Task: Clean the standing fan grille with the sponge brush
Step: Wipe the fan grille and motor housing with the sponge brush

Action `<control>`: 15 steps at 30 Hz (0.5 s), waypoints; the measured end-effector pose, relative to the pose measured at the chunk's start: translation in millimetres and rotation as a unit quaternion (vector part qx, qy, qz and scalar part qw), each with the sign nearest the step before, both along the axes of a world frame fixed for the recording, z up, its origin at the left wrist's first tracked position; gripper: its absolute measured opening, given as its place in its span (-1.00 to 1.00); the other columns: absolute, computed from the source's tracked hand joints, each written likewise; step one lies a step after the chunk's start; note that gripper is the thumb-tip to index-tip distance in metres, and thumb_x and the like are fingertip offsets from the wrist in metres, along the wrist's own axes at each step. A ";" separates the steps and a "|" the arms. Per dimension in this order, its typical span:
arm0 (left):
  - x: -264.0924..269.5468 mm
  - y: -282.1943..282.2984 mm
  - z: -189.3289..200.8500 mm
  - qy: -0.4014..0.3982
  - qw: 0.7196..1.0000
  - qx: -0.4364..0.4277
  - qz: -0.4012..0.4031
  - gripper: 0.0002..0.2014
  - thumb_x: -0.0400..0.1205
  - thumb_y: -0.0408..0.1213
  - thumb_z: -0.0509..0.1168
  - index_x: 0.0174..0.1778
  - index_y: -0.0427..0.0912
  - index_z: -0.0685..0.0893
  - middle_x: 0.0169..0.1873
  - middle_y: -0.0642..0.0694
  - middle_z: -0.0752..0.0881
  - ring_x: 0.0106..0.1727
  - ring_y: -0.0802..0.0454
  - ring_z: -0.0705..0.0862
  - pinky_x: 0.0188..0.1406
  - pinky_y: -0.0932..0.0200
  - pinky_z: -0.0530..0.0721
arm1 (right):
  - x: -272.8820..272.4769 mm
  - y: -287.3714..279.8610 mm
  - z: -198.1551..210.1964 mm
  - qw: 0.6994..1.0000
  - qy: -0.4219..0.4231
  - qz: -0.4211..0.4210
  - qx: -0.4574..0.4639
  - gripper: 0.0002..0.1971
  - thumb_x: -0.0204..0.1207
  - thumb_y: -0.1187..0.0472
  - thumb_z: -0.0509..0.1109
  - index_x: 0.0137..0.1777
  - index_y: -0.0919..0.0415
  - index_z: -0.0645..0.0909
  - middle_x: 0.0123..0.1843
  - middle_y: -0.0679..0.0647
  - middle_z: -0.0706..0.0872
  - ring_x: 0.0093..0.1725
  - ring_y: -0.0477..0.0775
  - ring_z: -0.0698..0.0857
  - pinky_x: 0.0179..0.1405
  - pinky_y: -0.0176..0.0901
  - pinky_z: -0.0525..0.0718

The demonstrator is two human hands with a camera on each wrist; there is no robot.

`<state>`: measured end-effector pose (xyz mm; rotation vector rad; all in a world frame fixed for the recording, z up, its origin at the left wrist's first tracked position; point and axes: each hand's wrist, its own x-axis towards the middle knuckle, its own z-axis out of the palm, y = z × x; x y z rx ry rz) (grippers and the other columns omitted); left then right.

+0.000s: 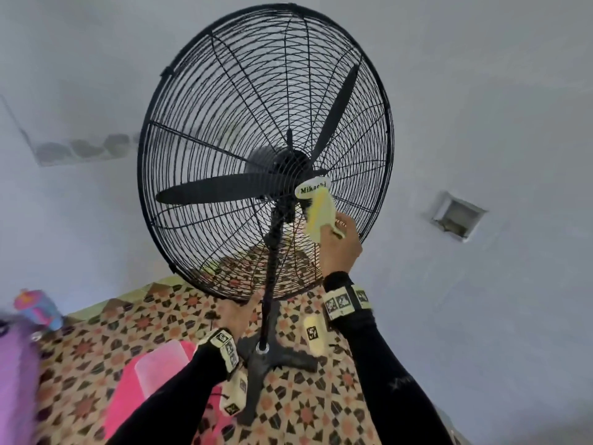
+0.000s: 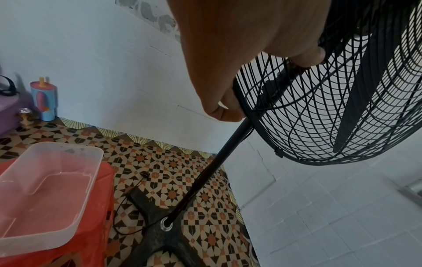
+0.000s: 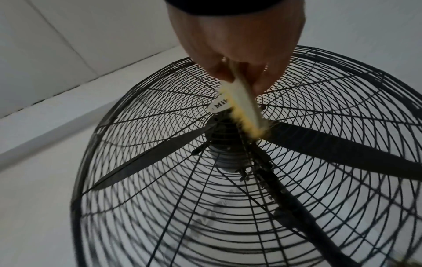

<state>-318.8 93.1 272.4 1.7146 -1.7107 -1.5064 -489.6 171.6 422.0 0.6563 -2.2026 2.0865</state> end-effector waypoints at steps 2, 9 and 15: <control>2.3 2.5 6.9 0.006 1.000 0.002 0.010 0.21 0.47 0.47 0.40 0.61 -0.62 0.35 0.51 -0.62 0.48 0.50 -0.60 0.50 0.43 -0.41 0.54 | 5.2 -2.1 3.0 1.000 0.013 -0.005 0.012 -0.80 0.58 0.30 0.49 0.17 0.12 0.69 -0.01 -0.04 0.76 -0.11 -0.07 0.79 -0.25 -0.08 0.86; 4.1 9.3 11.7 0.030 0.999 0.020 0.009 0.07 0.46 0.46 0.32 0.36 -0.64 0.53 0.07 -0.50 0.80 -0.14 -0.23 0.82 -0.52 0.16 0.55 | -6.0 3.4 3.2 1.000 -0.010 -0.011 0.019 -0.81 0.60 0.31 0.45 0.17 0.13 0.66 0.15 0.08 0.78 -0.06 0.00 0.77 -0.25 -0.09 0.86; 1.9 8.3 16.6 0.034 0.999 0.004 -0.002 0.18 0.56 0.41 0.33 0.64 -0.68 0.18 0.44 -0.62 0.51 0.41 -0.50 0.61 0.38 -0.32 0.56 | -12.4 8.1 1.2 1.000 -0.002 0.027 -0.004 -0.78 0.53 0.33 0.50 0.08 0.03 0.65 0.05 -0.18 0.74 -0.01 -0.14 0.75 -0.15 -0.16 0.85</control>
